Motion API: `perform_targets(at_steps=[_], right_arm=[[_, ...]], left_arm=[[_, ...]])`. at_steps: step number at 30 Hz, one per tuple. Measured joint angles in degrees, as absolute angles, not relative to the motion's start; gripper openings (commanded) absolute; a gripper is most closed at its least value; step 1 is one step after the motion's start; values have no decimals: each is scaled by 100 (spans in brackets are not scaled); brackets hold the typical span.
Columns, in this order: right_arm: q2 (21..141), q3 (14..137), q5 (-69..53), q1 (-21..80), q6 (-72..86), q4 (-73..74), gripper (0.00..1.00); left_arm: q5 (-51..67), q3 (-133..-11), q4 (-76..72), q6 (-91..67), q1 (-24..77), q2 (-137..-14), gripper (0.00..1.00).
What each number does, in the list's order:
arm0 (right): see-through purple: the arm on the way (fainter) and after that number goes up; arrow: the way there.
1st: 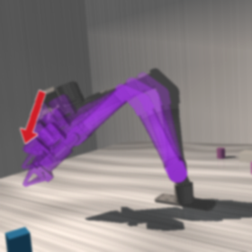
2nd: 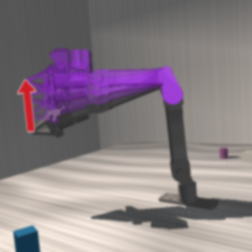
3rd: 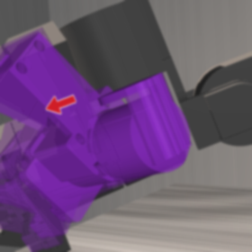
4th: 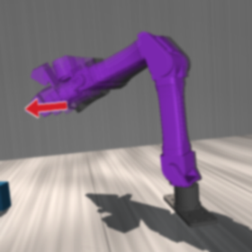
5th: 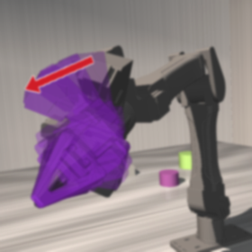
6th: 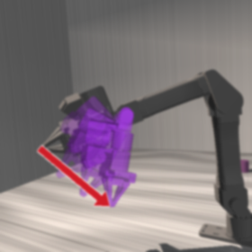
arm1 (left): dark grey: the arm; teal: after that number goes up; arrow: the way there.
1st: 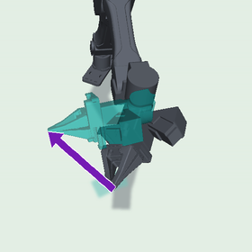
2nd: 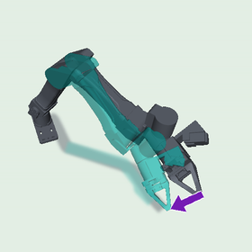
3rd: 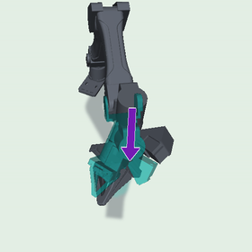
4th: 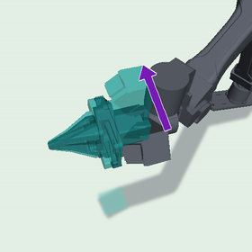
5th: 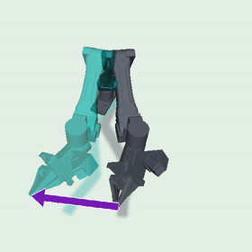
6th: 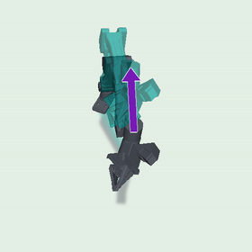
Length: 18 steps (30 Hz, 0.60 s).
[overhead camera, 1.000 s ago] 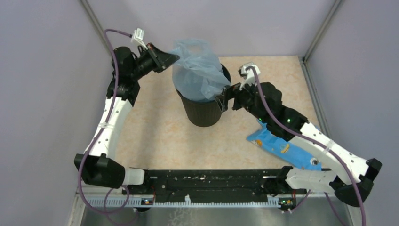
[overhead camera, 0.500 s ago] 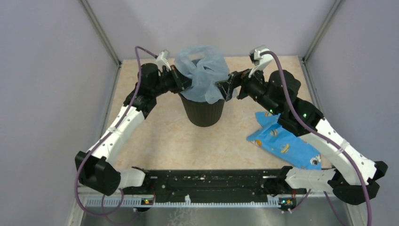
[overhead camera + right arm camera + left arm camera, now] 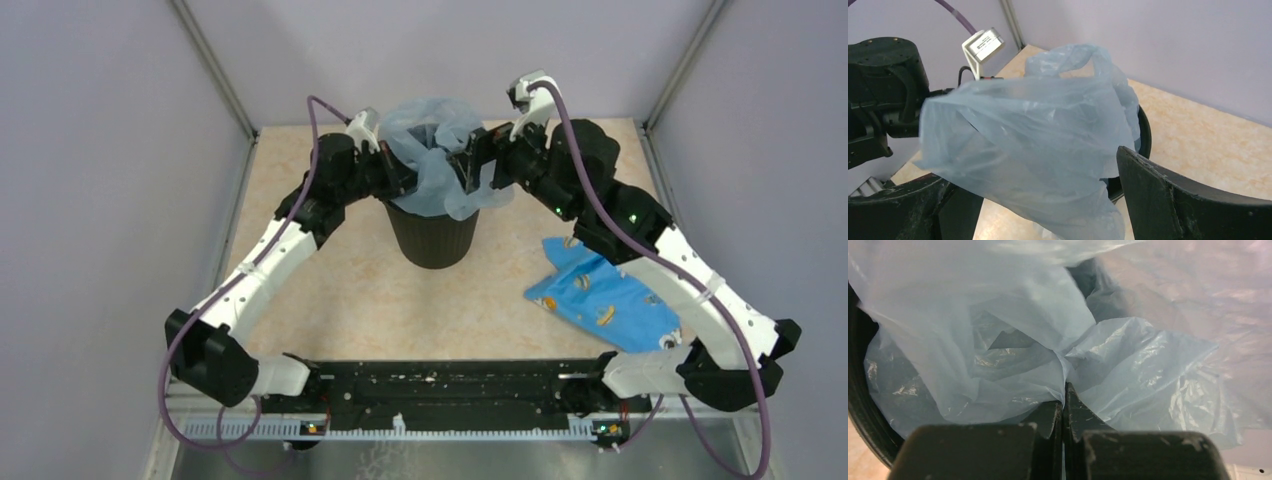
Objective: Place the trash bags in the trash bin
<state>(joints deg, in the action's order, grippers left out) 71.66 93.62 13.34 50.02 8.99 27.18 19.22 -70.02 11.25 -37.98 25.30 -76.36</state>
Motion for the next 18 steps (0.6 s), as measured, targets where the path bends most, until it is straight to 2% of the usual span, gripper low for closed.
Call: perform_targets(at_steps=[3,6,9,11,12,18], right_arm=[[7310,9765,1466,5015,781,2803,91],[7491,10180,1634,5015,650,2818,82],[7620,10440,1776,5017,552,2842,69],[7673,10514,1898,5017,504,2851,68],[7693,10514,1964,5017,493,2856,69],[7968,10514,2342,5022,298,3020,90]], left_arm=[[1850,-7325,1304,-3717,2528,-7636,0],[1809,-7684,1424,-3616,2530,-7616,0],[1704,-7883,1518,-3535,2530,-7537,0],[1590,-7972,1638,-3446,2530,-7450,0],[1503,-8014,1715,-3402,2530,-7404,0],[906,-8206,2189,-3068,2528,-7131,0]])
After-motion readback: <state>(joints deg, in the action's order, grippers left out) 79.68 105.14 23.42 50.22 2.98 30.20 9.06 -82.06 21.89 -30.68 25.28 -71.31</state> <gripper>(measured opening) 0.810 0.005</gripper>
